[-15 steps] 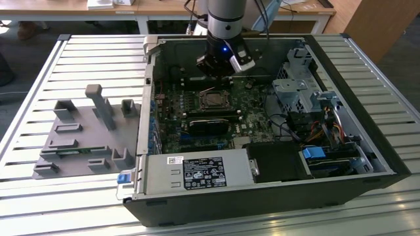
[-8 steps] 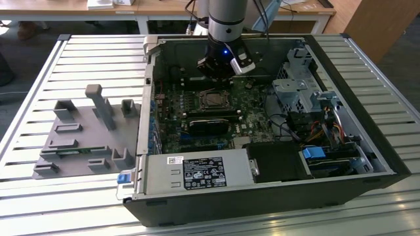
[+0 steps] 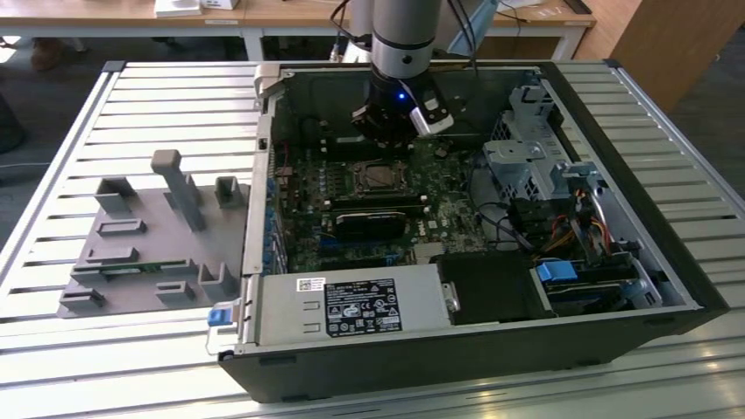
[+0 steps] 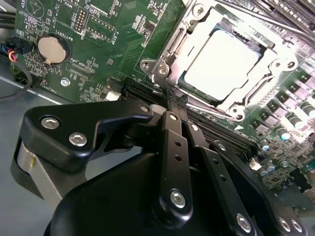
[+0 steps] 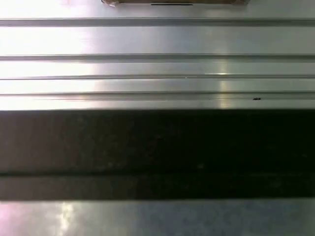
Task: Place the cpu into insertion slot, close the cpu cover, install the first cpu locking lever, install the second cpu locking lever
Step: 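Install the first cpu locking lever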
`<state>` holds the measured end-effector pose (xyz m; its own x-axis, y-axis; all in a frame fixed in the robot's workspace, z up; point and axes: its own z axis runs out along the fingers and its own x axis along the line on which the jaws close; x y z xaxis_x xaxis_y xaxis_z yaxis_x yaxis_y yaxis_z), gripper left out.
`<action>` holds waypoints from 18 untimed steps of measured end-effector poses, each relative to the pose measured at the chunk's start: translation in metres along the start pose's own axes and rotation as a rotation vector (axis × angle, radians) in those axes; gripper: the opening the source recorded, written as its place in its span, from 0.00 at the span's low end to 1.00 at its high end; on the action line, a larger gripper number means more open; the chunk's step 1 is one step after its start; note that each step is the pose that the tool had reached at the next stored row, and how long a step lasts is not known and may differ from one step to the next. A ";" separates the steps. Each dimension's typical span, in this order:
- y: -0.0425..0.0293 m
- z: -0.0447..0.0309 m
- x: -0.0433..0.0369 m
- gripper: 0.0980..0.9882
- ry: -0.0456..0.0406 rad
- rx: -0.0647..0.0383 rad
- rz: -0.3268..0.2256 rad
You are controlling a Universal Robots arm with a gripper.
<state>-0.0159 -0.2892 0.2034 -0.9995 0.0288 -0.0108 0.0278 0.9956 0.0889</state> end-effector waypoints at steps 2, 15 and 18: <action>0.0000 0.0014 -0.0002 0.01 0.0001 0.000 0.000; -0.0004 0.0070 -0.0001 0.01 0.0001 0.008 0.000; -0.0005 0.0078 -0.0001 0.01 0.0001 0.011 0.000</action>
<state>-0.0157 -0.2890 0.1956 -0.9995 0.0288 -0.0107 0.0279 0.9966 0.0776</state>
